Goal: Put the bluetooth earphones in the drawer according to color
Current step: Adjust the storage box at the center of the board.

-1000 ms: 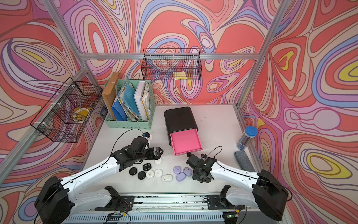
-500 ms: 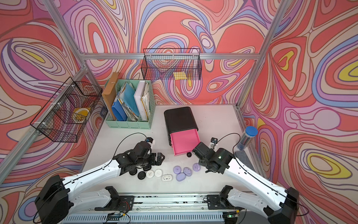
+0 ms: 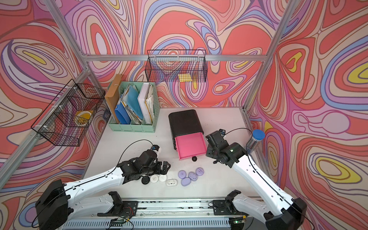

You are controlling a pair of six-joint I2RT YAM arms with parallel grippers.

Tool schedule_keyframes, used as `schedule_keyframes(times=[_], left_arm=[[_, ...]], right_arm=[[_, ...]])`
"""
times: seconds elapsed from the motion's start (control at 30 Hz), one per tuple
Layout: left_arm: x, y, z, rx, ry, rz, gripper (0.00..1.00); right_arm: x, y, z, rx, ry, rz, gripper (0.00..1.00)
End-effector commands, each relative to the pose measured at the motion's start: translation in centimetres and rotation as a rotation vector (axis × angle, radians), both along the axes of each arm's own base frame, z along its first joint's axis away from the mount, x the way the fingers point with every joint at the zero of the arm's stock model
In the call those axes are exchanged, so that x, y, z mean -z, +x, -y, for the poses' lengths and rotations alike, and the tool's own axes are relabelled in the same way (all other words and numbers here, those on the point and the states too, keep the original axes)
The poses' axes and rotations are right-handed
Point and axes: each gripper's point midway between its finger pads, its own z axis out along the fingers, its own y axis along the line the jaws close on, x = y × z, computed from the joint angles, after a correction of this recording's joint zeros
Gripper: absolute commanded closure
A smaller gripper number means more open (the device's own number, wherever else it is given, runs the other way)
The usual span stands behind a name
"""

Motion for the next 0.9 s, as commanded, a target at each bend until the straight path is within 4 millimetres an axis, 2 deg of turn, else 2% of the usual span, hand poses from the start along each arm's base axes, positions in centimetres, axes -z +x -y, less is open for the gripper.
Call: schedule_keyframes(times=[0.0, 0.13, 0.23, 0.3, 0.4, 0.6, 0.87], left_arm=[[-3.9, 3.1, -0.1, -0.032, 0.023, 0.091, 0.01], [-6.6, 5.9, 0.9, -0.045, -0.086, 0.085, 0.01], [-9.0, 8.3, 1.9, -0.049, -0.154, 0.115, 0.01], [-9.5, 9.7, 1.9, -0.061, -0.167, 0.11, 0.01], [-10.0, 11.8, 2.0, -0.084, -0.263, 0.077, 0.03], [-10.5, 14.2, 4.9, -0.048, -0.394, 0.008, 0.03], [-10.1, 17.3, 6.5, -0.069, -0.392, -0.003, 0.04]], right_arm=[[-0.8, 3.0, 0.2, -0.065, 0.09, 0.034, 0.44], [-0.8, 6.8, 0.2, -0.083, 0.124, 0.041, 0.44], [-0.2, 9.2, 1.3, -0.062, 0.131, 0.019, 0.44], [0.3, 10.6, 1.9, -0.061, 0.15, 0.011, 0.44], [1.2, 12.1, 1.0, -0.102, 0.2, -0.016, 0.45], [3.1, 13.8, -0.7, -0.165, 0.254, -0.073, 0.46], [3.7, 16.5, -1.9, -0.199, 0.287, -0.085, 0.47]])
